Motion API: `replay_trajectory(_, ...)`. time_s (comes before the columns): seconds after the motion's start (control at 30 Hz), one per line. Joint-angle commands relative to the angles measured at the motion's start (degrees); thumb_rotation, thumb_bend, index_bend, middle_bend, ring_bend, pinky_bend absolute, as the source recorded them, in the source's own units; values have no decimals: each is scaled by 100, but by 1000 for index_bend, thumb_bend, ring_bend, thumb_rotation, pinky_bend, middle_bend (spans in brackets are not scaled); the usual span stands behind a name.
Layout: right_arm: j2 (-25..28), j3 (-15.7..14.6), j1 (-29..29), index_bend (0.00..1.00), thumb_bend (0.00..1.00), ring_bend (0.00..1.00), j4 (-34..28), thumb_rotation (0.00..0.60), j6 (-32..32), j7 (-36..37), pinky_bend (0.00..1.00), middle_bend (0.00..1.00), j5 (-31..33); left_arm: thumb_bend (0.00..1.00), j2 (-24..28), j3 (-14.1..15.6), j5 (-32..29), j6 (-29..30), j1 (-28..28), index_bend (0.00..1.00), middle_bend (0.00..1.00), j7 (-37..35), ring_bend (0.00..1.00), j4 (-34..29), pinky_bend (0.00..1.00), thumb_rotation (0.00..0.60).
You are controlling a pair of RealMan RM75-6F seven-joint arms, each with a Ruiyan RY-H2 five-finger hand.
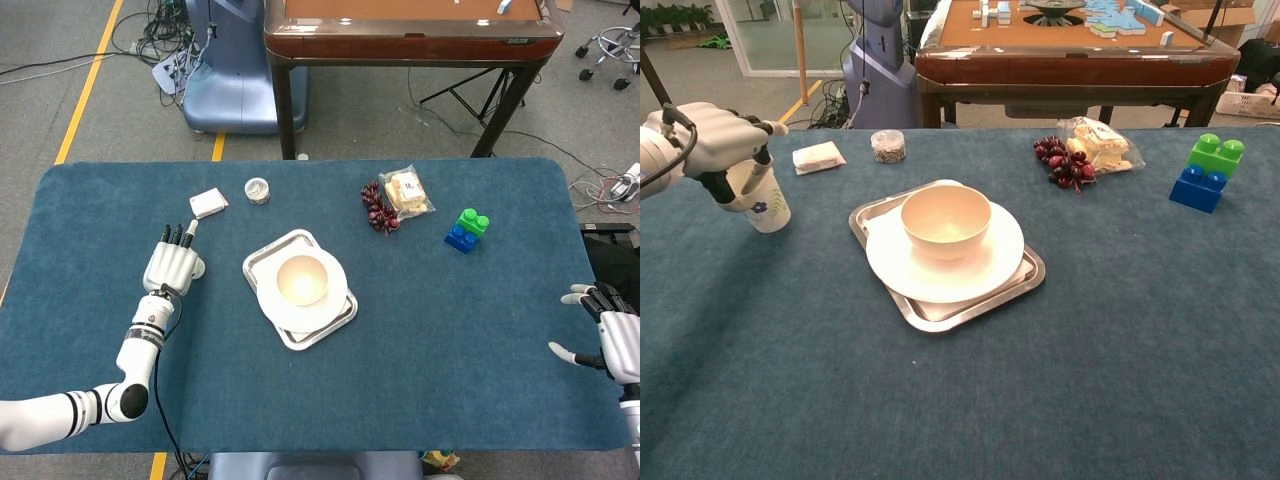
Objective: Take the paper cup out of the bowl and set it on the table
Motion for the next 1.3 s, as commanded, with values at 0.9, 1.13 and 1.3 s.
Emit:
replay_trajectory(0.9,-9,-9,12,338,0,113,-8,600,-19,-34,245,240,2,319,221,45,269,160,106,306,0,-268,0,-472,67,600)
replay_trajectory(1.13,-16,-14,16,338,0,113,-36,600,-20,-81,245,240,6,319,607,6,426,432,278,108,0,-472,0,-1005,67,600)
replay_trajectory(1.3,-26,-15,22,338,0,113,-42,600,-29,-114,245,240,17,318,883,-32,654,752,522,47,0,-833,0,-1367,67,600)
